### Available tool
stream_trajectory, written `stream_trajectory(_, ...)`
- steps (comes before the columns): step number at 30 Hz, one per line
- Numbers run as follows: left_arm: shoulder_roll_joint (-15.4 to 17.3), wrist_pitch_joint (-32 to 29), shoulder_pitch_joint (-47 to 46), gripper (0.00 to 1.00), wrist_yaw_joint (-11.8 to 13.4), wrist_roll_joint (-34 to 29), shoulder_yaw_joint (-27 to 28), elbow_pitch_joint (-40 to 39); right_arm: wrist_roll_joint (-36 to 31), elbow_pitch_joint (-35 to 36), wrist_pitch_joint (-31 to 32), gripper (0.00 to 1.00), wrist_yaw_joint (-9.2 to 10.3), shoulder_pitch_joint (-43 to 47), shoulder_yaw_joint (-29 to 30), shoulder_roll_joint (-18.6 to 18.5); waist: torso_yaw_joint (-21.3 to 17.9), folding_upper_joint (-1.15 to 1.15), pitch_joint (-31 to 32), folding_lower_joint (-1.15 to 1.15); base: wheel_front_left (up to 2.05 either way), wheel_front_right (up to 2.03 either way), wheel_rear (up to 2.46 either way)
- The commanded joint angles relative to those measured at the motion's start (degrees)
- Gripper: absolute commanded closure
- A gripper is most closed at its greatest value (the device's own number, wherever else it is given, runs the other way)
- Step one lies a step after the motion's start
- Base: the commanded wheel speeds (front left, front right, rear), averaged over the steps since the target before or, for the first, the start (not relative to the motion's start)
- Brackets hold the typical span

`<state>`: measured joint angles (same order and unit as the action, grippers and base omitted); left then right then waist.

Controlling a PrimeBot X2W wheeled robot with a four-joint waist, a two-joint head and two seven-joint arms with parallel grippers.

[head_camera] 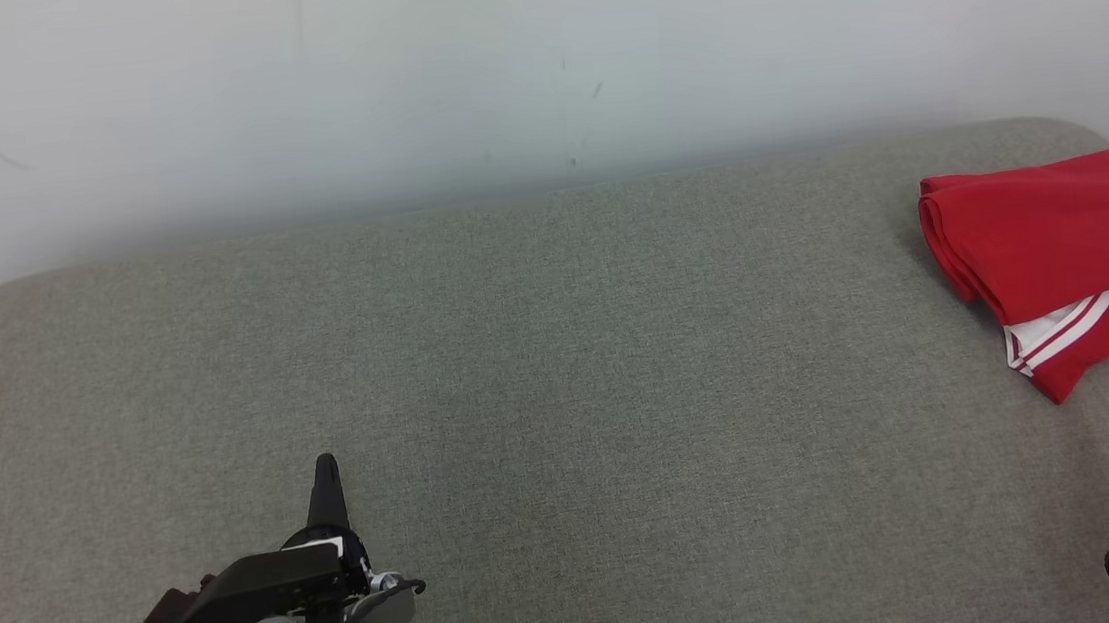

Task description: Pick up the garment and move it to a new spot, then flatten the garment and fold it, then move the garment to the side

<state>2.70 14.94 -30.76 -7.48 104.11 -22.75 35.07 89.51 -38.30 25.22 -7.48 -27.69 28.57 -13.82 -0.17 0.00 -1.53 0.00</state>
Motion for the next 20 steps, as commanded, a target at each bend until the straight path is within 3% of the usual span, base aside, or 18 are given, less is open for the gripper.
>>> stream_trajectory(1, 0.3, 0.1, -0.3, 1.00, -0.2, 0.3, 0.0, 0.2, 0.4, -0.1, 0.1, 1.00, -0.02, -0.1, -0.1, -0.2, 0.0, 0.00, 0.0, 0.00, 0.00, 0.00, 0.00)
stream_trajectory(20, 0.3, 0.1, -0.3, 1.00, -0.2, 0.3, 0.0, 0.2, 0.4, -0.1, 0.1, 1.00, -0.02, -0.1, -0.1, -0.2, 0.0, 0.00, 0.0, 0.00, 0.00, 0.00, 0.00)
